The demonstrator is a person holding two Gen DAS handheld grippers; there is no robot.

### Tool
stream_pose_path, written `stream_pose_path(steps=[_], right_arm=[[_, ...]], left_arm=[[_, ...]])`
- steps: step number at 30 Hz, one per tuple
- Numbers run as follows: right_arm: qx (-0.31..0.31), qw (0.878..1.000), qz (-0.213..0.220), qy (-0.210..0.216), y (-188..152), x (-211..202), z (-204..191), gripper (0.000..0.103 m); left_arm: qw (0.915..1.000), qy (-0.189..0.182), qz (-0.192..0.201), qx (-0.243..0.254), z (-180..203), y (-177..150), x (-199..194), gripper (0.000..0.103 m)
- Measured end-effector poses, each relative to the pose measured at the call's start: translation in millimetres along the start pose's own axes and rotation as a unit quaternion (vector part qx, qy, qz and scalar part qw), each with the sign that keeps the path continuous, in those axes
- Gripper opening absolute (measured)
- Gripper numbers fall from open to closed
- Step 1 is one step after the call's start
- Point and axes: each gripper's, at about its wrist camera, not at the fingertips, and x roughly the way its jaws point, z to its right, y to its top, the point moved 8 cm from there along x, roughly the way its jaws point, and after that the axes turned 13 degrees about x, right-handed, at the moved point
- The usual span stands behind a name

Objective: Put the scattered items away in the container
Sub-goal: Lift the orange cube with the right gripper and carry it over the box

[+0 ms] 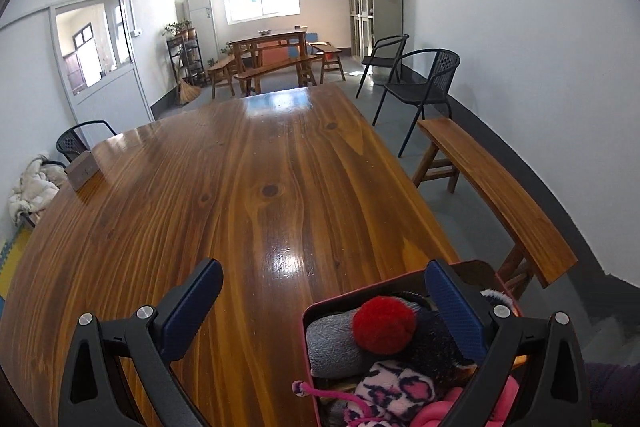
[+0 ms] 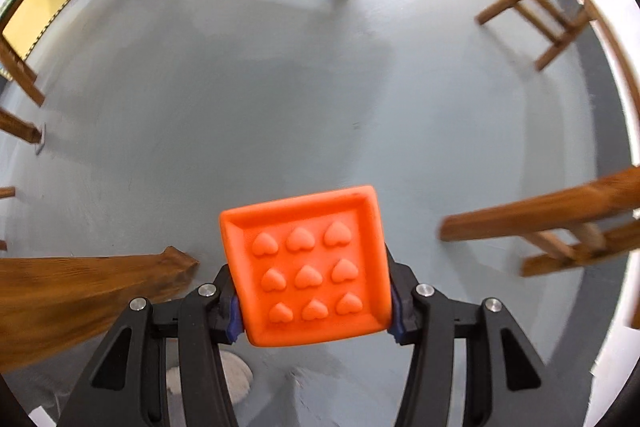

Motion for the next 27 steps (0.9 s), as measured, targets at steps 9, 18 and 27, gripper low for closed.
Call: stream_pose_path(steps=[9,18,27], right_arm=[[0.026,0.999,0.04,-0.024,2.1,-139.2,7.1,0.057],[0.074,0.993,0.091,-0.006,-8.3,-232.7,-43.2,0.057],[0.063,0.985,0.157,0.024,19.4,-341.7,-89.0,0.057]], left_arm=[[0.997,-0.073,-0.012,-0.022,-5.0,18.9,-24.6,0.102],[0.9921,-0.12,-0.004,-0.035,8.3,32.1,-57.4,0.102],[0.9847,-0.164,0.016,-0.058,5.9,32.9,-87.6,0.102]])
